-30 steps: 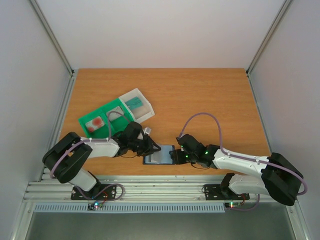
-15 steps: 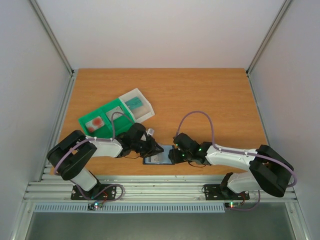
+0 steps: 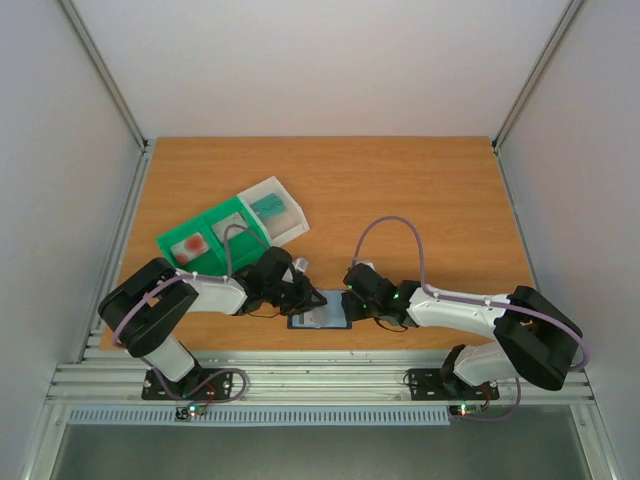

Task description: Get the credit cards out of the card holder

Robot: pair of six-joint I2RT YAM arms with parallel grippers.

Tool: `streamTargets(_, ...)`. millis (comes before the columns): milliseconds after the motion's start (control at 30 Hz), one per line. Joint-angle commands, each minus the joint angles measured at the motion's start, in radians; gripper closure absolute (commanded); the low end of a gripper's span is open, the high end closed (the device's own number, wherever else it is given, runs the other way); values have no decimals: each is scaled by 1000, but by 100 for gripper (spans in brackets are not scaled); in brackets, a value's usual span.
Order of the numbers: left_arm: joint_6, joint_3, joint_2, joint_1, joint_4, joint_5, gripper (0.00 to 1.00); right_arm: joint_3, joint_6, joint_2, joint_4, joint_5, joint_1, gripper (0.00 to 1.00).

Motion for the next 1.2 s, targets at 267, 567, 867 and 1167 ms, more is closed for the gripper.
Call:
streamTargets(267, 11, 63, 19, -20, 53, 13, 74, -25, 22, -47, -13, 76, 4, 66)
streamTargets(567, 11, 119, 52, -60, 73, 6, 70, -29, 34, -91, -50, 135, 5, 76)
streamTargets(867, 13, 154, 140, -62, 108, 8, 70, -54, 49, -114, -64, 173, 3, 74)
streamTargets(1167, 13, 161, 126, -62, 77, -13, 70, -42, 34, -167, -87, 111, 3, 75)
